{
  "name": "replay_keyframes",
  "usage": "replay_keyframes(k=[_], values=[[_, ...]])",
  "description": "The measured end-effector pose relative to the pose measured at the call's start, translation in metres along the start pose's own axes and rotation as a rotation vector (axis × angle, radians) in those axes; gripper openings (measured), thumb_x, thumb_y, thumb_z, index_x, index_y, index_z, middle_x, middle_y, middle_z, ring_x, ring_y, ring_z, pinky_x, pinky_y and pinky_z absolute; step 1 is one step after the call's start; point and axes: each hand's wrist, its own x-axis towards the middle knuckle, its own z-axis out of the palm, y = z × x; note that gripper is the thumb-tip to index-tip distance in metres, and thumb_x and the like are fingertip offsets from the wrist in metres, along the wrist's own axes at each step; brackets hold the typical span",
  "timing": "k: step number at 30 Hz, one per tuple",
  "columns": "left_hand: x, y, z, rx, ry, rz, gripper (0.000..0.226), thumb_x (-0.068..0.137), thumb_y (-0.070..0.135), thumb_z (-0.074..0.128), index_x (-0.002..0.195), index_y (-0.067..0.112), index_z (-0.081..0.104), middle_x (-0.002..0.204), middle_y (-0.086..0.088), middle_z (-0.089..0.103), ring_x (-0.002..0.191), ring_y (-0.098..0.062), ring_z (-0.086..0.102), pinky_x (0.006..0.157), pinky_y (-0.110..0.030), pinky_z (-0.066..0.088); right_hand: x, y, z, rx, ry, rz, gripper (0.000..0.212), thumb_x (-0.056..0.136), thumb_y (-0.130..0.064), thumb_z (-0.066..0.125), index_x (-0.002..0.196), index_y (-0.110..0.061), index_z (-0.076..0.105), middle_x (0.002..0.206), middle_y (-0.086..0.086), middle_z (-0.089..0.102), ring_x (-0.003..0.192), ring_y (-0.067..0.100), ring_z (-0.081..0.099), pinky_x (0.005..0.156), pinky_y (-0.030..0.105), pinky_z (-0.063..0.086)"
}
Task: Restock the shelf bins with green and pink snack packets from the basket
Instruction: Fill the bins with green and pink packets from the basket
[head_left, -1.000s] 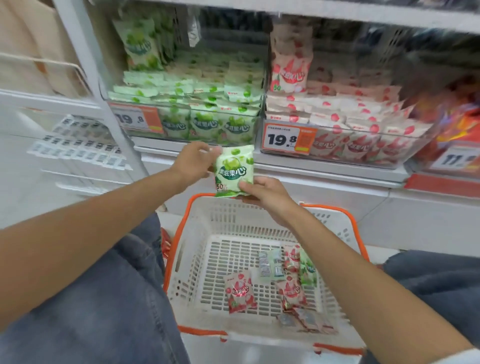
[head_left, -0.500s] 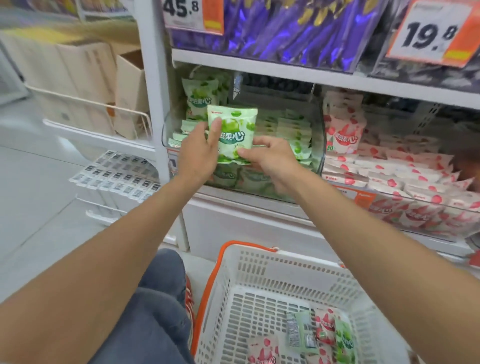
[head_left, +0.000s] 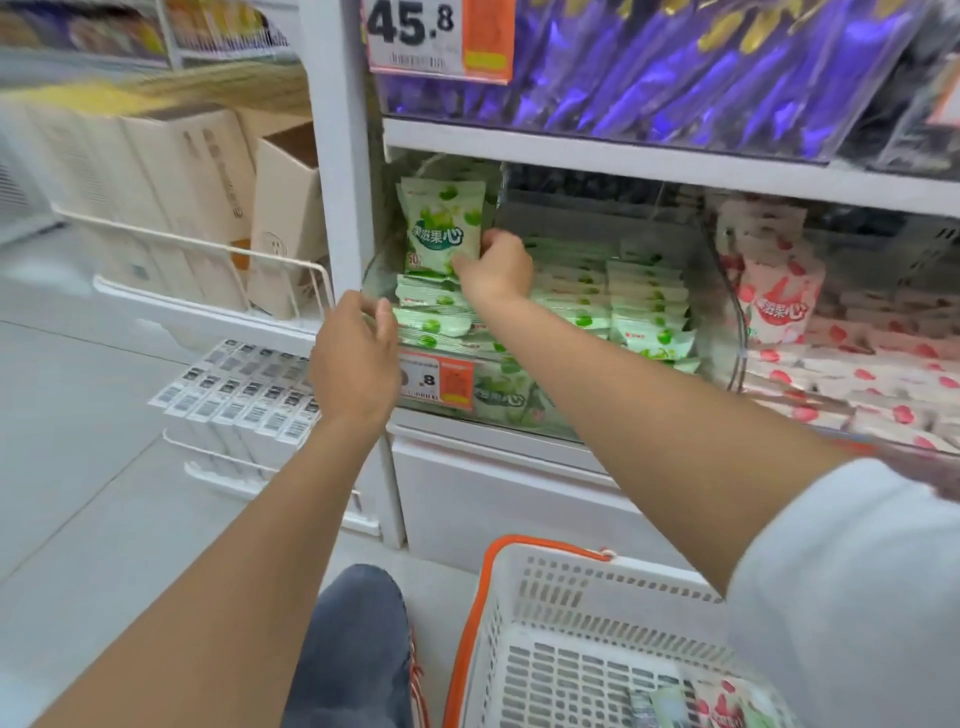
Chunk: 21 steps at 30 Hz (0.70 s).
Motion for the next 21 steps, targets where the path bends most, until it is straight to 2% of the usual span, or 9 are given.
replay_keyframes(k=[3, 6, 10, 16, 19, 21], values=[[0.001, 0.000, 0.002, 0.038, 0.012, -0.010, 0.029, 0.103, 0.038, 0.039, 0.101, 0.015, 0.057, 0.087, -0.001, 0.060, 0.071, -0.019, 0.052, 0.061, -0.032, 0.031, -0.006, 0.004, 0.008, -0.146, 0.030, -0.155, 0.021, 0.090, -0.016, 0.064, 0.110, -0.010, 0.064, 0.110, 0.007, 0.065, 0.098, 0.024, 0.062, 0.082, 0.033, 0.052], [0.000, 0.000, 0.003, 0.050, 0.006, -0.016, 0.030, 0.103, 0.039, 0.038, 0.102, 0.015, 0.058, 0.096, -0.005, 0.062, 0.074, -0.020, 0.053, 0.062, -0.031, 0.031, -0.007, 0.004, 0.009, -0.287, 0.033, -0.219, 0.026, 0.095, -0.016, 0.058, 0.119, -0.007, 0.058, 0.121, 0.011, 0.054, 0.104, 0.027, 0.058, 0.087, 0.035, 0.047], [-0.001, 0.001, 0.003, 0.039, -0.002, -0.030, 0.031, 0.103, 0.039, 0.038, 0.103, 0.016, 0.057, 0.100, -0.006, 0.062, 0.076, -0.021, 0.053, 0.063, -0.031, 0.031, -0.002, -0.002, 0.006, -0.208, 0.085, -0.168, 0.029, 0.097, -0.027, 0.056, 0.118, -0.007, 0.058, 0.119, 0.010, 0.054, 0.100, 0.026, 0.060, 0.083, 0.033, 0.048], [-0.003, 0.005, 0.005, 0.046, 0.007, -0.045, 0.029, 0.103, 0.038, 0.039, 0.103, 0.015, 0.058, 0.103, -0.007, 0.061, 0.078, -0.021, 0.052, 0.066, -0.032, 0.033, 0.006, -0.008, 0.005, -0.392, -0.039, -0.193, 0.034, 0.099, -0.031, 0.052, 0.125, -0.010, 0.055, 0.128, 0.012, 0.050, 0.108, 0.031, 0.057, 0.087, 0.036, 0.048], [-0.002, 0.004, 0.005, 0.055, 0.010, -0.032, 0.030, 0.103, 0.038, 0.039, 0.103, 0.015, 0.058, 0.102, -0.006, 0.061, 0.078, -0.021, 0.053, 0.066, -0.032, 0.032, 0.008, -0.010, 0.005, -0.361, -0.067, -0.153, 0.036, 0.099, -0.031, 0.053, 0.127, -0.010, 0.054, 0.132, 0.014, 0.048, 0.110, 0.031, 0.058, 0.088, 0.034, 0.047], [-0.002, 0.003, 0.006, 0.055, 0.016, -0.021, 0.030, 0.103, 0.038, 0.039, 0.103, 0.015, 0.058, 0.101, -0.006, 0.062, 0.079, -0.021, 0.054, 0.065, -0.032, 0.033, 0.007, -0.008, 0.004, -0.316, -0.048, -0.134, 0.035, 0.097, -0.032, 0.055, 0.124, -0.008, 0.055, 0.127, 0.012, 0.052, 0.107, 0.029, 0.058, 0.085, 0.033, 0.047]])
